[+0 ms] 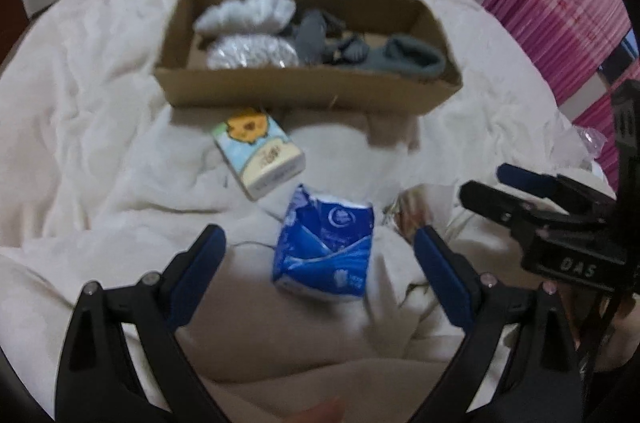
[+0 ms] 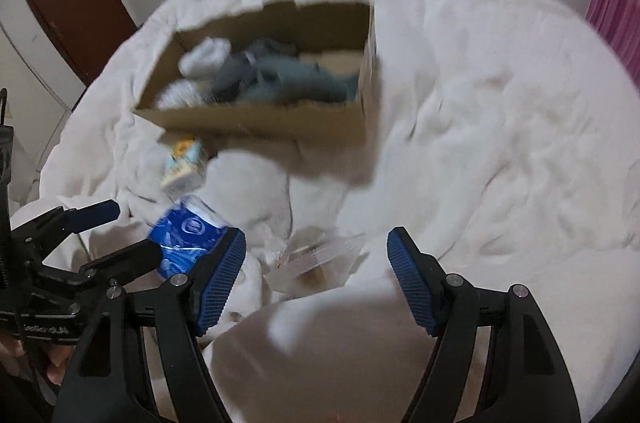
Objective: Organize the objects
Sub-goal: 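Grasp the clear ziplock bag with the right gripper while the left grasps the blue tissue pack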
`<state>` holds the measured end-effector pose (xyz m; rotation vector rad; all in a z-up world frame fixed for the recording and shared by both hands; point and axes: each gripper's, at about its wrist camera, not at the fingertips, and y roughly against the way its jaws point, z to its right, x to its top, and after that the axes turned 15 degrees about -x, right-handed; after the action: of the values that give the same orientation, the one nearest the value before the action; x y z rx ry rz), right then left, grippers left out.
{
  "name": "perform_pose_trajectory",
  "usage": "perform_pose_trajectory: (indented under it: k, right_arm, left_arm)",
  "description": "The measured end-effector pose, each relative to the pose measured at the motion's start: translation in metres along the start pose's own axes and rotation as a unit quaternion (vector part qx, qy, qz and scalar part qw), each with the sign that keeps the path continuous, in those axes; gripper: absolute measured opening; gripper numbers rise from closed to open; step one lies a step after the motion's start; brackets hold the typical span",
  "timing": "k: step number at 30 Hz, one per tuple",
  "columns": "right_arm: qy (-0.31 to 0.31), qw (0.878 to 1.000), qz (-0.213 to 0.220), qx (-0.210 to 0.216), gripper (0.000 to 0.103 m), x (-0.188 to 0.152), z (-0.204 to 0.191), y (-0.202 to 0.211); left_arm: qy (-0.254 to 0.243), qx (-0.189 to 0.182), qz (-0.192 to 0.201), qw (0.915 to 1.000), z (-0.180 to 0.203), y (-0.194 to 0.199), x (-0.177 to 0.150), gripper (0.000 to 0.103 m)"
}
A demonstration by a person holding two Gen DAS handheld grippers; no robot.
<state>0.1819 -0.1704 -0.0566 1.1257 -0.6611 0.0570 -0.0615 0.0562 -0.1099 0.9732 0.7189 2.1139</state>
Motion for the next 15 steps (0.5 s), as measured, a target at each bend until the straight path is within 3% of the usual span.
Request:
perform_pose_trajectory:
  k: [7, 11, 15]
  right_arm:
    - [-0.018, 0.996, -0.092, 0.005, 0.076, 0.000, 0.002, -0.053]
    - [0.011, 0.994, -0.112, 0.008, 0.076, -0.002, -0.012, -0.062]
    - [0.022, 0.994, -0.107, 0.001, 0.058, -0.007, -0.018, -0.063]
  left_arm:
    - [0.013, 0.022, -0.076, 0.9968, -0.011, -0.049, 0.002, 0.096]
    - [0.001, 0.023, -0.076, 0.9968, -0.009, -0.054, -0.003, 0.095]
    - [-0.005, 0.024, -0.067, 0.9974, -0.006, -0.051, -0.008, 0.087]
